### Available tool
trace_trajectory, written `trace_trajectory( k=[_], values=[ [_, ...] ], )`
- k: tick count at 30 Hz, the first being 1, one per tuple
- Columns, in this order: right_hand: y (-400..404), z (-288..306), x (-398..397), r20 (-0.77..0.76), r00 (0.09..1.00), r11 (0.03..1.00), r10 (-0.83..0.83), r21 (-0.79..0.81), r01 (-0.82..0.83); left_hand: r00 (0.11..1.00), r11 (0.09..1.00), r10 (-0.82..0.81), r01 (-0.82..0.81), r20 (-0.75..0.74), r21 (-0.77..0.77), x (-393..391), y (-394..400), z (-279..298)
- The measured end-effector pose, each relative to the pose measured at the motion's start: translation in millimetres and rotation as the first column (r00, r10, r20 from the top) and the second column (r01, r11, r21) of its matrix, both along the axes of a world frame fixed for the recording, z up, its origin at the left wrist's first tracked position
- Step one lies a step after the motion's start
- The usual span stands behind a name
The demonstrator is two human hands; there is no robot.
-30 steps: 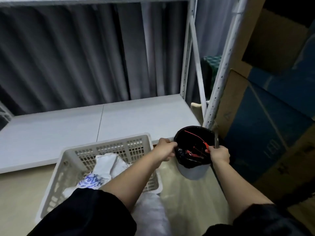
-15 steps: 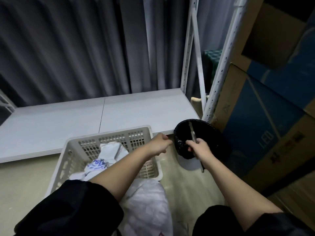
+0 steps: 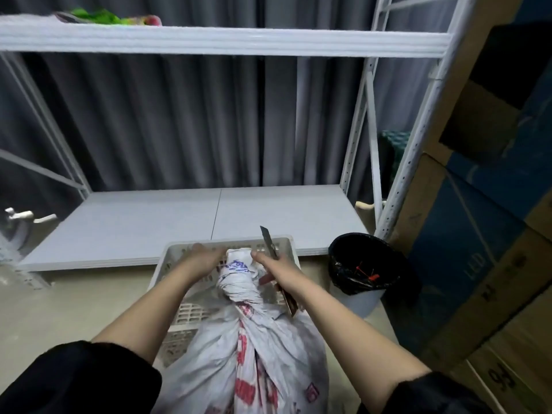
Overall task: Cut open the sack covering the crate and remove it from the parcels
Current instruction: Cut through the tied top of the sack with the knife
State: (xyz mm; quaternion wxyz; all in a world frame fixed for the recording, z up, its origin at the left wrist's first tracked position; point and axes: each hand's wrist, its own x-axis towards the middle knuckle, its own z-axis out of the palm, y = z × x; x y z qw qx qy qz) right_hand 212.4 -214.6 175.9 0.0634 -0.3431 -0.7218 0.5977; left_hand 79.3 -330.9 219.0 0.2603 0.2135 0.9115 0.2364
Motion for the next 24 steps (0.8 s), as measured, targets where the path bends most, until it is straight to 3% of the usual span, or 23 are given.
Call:
trace_trajectory(
  k=[3,5,10,14,16,19,22,24],
  values=[
    [-7,3,-4,0.088,0.996,0.999,0.005,-0.042,-0.001,0.946,0.977,-0.036,0.102,0.322,-0.19,8,-27,-4],
    [-13,-1,-2,0.113,0.993,0.994,0.024,-0.108,-0.012,0.922,0.977,-0.069,0.141,0.381,-0.163,8,-29,-12],
    [-17,-7,2,-0.164,0.971,0.947,-0.175,-0.297,0.12,0.858,0.975,-0.121,0.008,0.499,0.221,6,-17,-23],
    [-21,11,9,-0.409,0.883,0.933,-0.229,-0.351,0.079,0.764,0.781,-0.167,-0.283,0.623,0.556,13,-2,-10],
    [-23,23,11,-0.485,0.838,0.945,-0.249,-0.312,0.101,0.817,0.691,-0.111,-0.345,0.565,0.635,15,4,-2],
    [-26,33,12,-0.531,0.771,0.935,-0.353,-0.168,0.313,0.959,0.676,-0.063,-0.163,0.276,0.719,10,7,6],
    [-22,49,17,-0.596,0.607,0.827,-0.526,-0.191,0.529,0.991,0.618,-0.126,0.037,0.052,0.786,12,-2,15],
    [-16,71,19,-0.598,0.566,0.793,-0.568,-0.214,0.57,0.984,0.583,-0.163,0.156,-0.073,0.798,14,-9,20]
  ],
)
